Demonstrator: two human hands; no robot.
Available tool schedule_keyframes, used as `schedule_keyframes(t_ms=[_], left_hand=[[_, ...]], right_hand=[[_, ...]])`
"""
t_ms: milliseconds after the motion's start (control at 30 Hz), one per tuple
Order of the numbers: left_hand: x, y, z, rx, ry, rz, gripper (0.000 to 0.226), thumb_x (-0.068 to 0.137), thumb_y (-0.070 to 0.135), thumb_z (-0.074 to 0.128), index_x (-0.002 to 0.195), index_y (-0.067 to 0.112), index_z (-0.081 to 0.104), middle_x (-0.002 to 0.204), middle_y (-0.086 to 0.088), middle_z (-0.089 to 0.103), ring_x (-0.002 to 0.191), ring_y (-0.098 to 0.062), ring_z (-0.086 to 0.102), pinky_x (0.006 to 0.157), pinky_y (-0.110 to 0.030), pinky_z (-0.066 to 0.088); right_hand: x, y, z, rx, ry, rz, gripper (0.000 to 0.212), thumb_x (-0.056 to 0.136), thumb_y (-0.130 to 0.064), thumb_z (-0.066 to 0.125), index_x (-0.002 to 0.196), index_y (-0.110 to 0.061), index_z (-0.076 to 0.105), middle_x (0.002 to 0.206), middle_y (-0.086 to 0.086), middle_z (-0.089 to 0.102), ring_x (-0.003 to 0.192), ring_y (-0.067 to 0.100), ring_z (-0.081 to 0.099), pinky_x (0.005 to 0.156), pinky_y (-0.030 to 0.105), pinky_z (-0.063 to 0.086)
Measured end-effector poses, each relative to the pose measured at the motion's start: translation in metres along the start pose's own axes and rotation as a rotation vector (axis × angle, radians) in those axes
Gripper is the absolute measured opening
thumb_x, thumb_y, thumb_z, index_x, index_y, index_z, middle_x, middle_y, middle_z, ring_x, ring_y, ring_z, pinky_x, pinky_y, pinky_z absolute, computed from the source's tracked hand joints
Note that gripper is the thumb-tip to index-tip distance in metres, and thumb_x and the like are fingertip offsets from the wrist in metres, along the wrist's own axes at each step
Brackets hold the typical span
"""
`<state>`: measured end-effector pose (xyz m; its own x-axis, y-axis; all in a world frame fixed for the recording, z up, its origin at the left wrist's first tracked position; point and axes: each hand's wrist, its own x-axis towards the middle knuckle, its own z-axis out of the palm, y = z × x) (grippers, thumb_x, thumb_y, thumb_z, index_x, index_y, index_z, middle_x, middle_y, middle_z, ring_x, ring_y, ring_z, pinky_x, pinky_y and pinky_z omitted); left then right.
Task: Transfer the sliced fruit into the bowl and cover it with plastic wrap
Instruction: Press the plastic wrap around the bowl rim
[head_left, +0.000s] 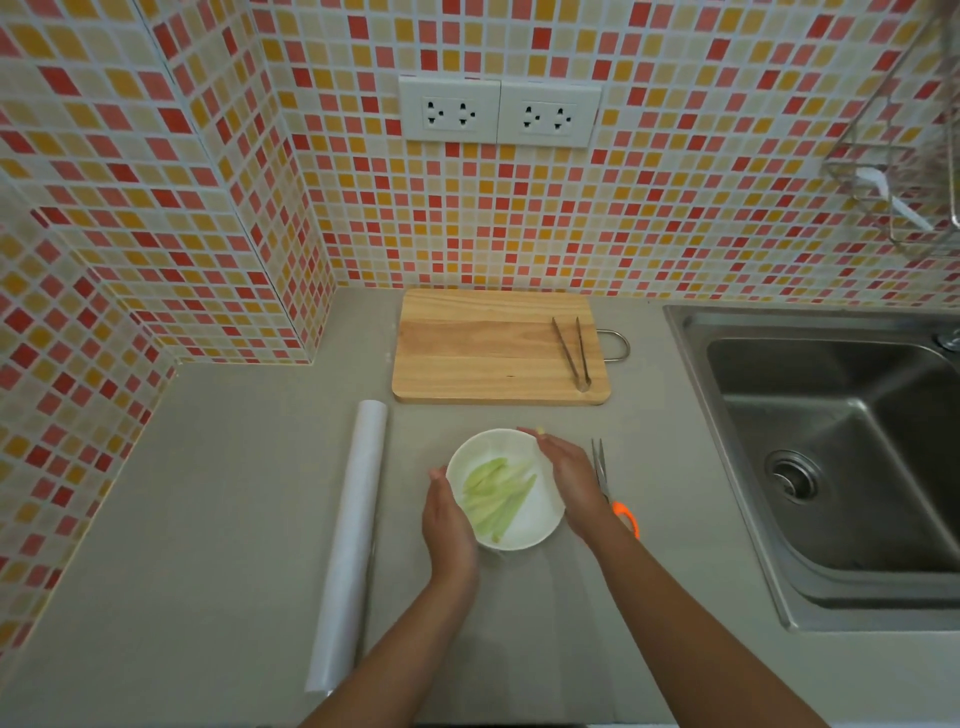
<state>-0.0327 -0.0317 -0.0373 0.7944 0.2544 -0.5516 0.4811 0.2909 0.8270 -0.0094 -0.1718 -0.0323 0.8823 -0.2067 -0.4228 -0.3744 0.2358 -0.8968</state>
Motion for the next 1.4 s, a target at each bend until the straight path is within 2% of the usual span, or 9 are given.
schedule_keyframes(t_ms=[267,400,533,633,767,900,1067,1267,1400], left_hand=[[0.019,0.0,0.003,0.008,-0.039,-0.017,0.04,0.1,0.048,0.035,0.089,0.023,0.065,0.089,0.004,0.068,0.079,-0.006,0.064,0.058,-0.017,0.049],[0.038,0.01,-0.001,0.129,-0.16,-0.031,0.048,0.1,0.05,0.035,0.095,0.016,0.067,0.094,-0.005,0.07,0.088,-0.022,0.067,0.079,-0.034,0.054],[0.057,0.028,-0.001,0.431,-0.29,0.109,0.056,0.101,0.05,0.024,0.094,0.014,0.067,0.098,-0.007,0.07,0.088,-0.019,0.066,0.071,-0.028,0.048],[0.064,0.034,0.002,0.492,-0.359,0.241,0.057,0.103,0.045,0.022,0.122,0.012,0.064,0.121,-0.007,0.066,0.115,-0.021,0.06,0.09,-0.028,0.043],[0.056,0.034,0.001,0.184,-0.1,0.238,0.055,0.101,0.05,0.028,0.13,0.015,0.059,0.133,-0.003,0.06,0.127,-0.015,0.053,0.109,-0.03,0.036],[0.031,0.007,0.001,-0.171,-0.048,0.05,0.055,0.1,0.053,0.028,0.13,0.02,0.059,0.132,0.0,0.061,0.116,-0.011,0.058,0.094,-0.024,0.043],[0.019,-0.006,0.014,-0.14,-0.08,0.103,0.05,0.104,0.044,0.022,0.126,0.023,0.061,0.128,-0.003,0.063,0.121,-0.02,0.057,0.105,-0.038,0.044],[0.037,0.002,0.004,0.084,-0.186,0.167,0.043,0.104,0.041,0.023,0.11,0.03,0.064,0.104,0.006,0.068,0.101,-0.013,0.063,0.074,-0.016,0.05],[0.051,0.007,-0.002,0.234,-0.318,0.199,0.048,0.104,0.044,0.024,0.114,0.026,0.067,0.108,0.005,0.071,0.098,-0.006,0.065,0.072,-0.011,0.051]], right_hand=[[-0.005,0.02,0.004,0.169,0.102,0.075,0.028,0.099,-0.026,0.043,0.098,-0.018,0.069,0.1,0.008,0.07,0.093,0.023,0.066,0.082,0.036,0.051],[-0.009,0.028,0.003,0.253,0.111,0.11,0.031,0.099,-0.032,0.042,0.102,-0.015,0.068,0.097,0.006,0.072,0.094,0.022,0.066,0.088,0.039,0.049],[-0.011,0.024,0.002,0.248,0.162,0.103,0.027,0.094,-0.021,0.045,0.078,-0.015,0.066,0.071,-0.001,0.069,0.076,0.018,0.062,0.074,0.032,0.047],[-0.006,0.01,-0.005,0.216,0.227,0.001,0.022,0.089,-0.009,0.047,0.082,-0.01,0.068,0.076,0.001,0.067,0.077,0.018,0.061,0.066,0.024,0.049],[0.006,0.0,-0.01,0.223,0.22,-0.043,0.027,0.095,-0.014,0.049,0.113,-0.002,0.065,0.101,0.008,0.067,0.089,0.016,0.064,0.078,0.024,0.05],[0.008,0.004,-0.004,0.268,0.05,0.06,0.03,0.093,-0.022,0.051,0.112,-0.007,0.069,0.103,0.006,0.07,0.099,0.022,0.065,0.088,0.034,0.05],[-0.001,0.018,0.01,0.323,0.118,0.153,0.037,0.097,-0.037,0.045,0.101,-0.009,0.068,0.094,0.011,0.071,0.09,0.028,0.067,0.087,0.042,0.051],[-0.009,0.027,0.01,0.267,0.239,0.122,0.026,0.097,-0.026,0.043,0.089,-0.015,0.065,0.084,0.004,0.066,0.083,0.02,0.061,0.079,0.034,0.047],[-0.002,0.017,-0.003,0.036,0.318,0.002,0.031,0.094,-0.021,0.048,0.068,-0.012,0.062,0.072,0.007,0.059,0.071,0.02,0.053,0.068,0.032,0.04]])
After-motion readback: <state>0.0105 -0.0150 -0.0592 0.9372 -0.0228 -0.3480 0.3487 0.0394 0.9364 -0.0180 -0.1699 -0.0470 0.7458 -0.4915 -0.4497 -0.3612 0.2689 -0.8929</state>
